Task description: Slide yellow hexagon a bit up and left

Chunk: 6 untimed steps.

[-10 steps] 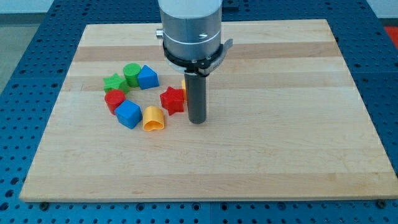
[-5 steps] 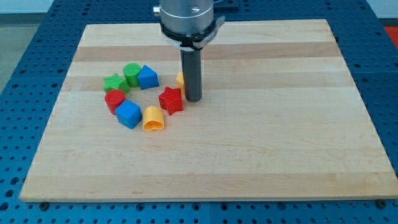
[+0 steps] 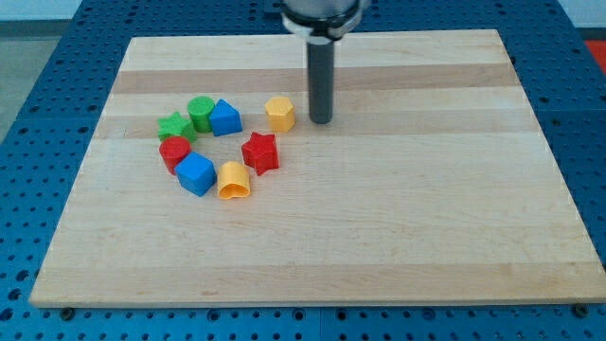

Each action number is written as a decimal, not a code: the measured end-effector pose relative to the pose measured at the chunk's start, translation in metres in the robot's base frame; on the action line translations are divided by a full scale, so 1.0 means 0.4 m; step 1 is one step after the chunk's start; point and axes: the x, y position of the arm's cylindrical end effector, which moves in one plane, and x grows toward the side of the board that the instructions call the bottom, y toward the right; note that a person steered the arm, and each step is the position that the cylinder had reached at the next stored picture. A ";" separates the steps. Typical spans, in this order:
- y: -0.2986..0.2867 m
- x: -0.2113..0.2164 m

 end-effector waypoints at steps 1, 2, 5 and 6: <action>-0.068 -0.029; -0.135 -0.020; -0.107 0.074; -0.083 0.050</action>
